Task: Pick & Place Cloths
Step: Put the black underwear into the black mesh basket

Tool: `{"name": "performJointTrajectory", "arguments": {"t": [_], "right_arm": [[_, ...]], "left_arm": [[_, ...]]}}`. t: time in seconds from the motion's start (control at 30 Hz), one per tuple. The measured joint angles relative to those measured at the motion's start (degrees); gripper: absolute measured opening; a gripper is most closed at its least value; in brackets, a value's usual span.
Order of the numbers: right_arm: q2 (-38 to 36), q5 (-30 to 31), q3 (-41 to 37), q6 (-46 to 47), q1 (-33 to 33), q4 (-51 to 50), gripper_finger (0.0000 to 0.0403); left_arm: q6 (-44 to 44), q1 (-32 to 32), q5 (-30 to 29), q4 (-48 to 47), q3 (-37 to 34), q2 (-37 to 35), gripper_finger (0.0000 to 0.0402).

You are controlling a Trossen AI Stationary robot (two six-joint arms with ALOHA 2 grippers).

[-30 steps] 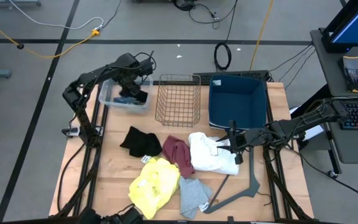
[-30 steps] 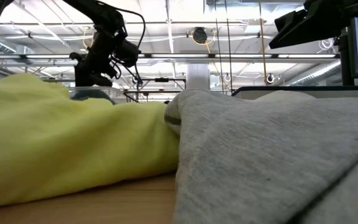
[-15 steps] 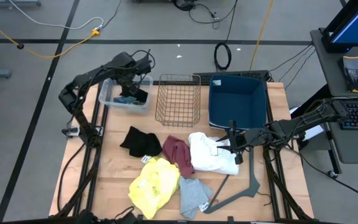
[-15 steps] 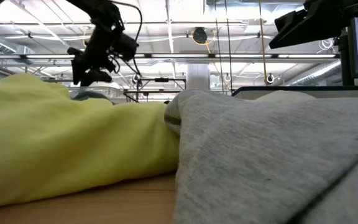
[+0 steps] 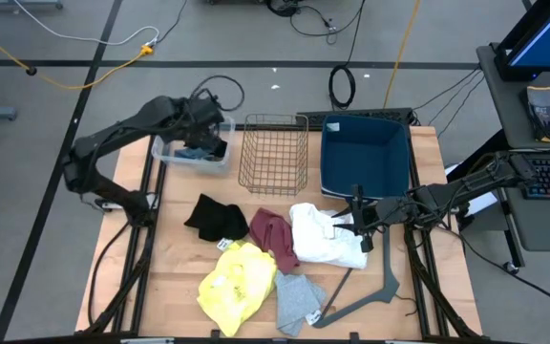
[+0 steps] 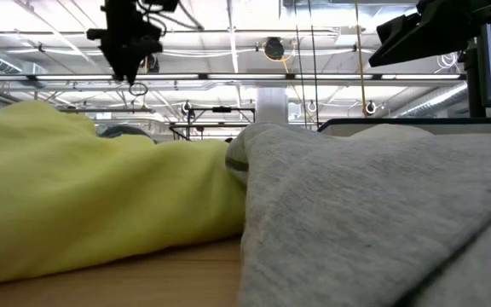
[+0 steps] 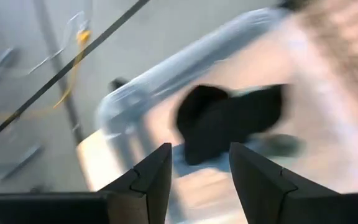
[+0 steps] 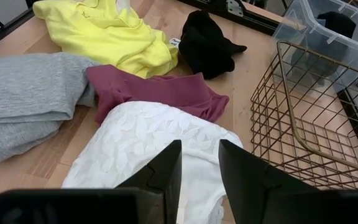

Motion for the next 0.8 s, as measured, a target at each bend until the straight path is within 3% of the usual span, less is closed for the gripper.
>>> {"name": "performJointTrajectory", "arguments": {"t": [0.37,0.8], "right_arm": [[0.0,0.0,0.0,0.0,0.0,0.0,0.0100],[0.0,0.0,0.0,0.1,0.0,0.0,0.0100]], "left_arm": [[-1.1,-16.6,14.7,2.9,0.0,0.5,0.0161],[-16.2,-32.9,17.6,2.5,0.0,1.6,0.0161]]}}
